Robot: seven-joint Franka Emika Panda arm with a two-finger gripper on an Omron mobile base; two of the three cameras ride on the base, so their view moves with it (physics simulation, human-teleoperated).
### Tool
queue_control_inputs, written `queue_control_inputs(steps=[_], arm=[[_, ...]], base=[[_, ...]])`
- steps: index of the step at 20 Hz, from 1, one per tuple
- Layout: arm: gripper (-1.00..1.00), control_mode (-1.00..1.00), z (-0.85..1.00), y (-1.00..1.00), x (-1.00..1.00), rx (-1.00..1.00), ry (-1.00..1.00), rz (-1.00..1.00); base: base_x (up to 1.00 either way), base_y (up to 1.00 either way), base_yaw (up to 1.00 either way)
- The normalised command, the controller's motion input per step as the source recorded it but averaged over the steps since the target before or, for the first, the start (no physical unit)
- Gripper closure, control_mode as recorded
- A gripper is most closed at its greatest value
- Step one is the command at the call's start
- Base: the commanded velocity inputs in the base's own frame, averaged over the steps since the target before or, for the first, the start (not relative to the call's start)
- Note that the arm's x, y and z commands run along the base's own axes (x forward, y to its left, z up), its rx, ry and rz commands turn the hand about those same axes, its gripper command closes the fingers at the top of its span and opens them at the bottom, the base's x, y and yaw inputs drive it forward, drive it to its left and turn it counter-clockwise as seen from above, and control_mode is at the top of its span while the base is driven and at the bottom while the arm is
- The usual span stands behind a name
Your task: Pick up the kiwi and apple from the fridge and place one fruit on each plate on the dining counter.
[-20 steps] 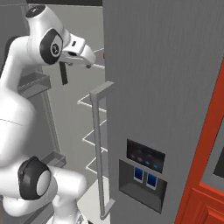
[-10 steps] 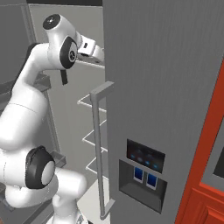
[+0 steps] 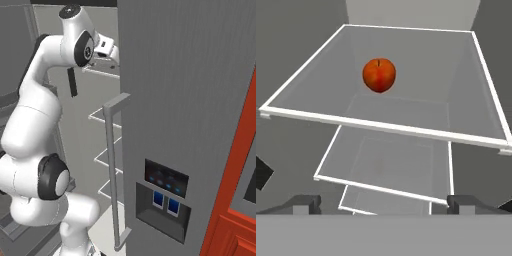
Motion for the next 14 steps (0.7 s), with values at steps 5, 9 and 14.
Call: queue_control_inputs(steps=[5,9,14], arm=[[-1.00,-1.00,-0.07,0.03,0.42,-0.01,0.12,0.01],[-1.00,-1.00,-0.19,0.00,0.38,0.00,0.20,-0.05],[-1.00,-1.00,-0.28,0.00,0.57,-0.03,0.03,-0.07]], base=[[0.00,0.00,0.00],[0.00,0.00,0.00],[0.00,0.00,0.00]])
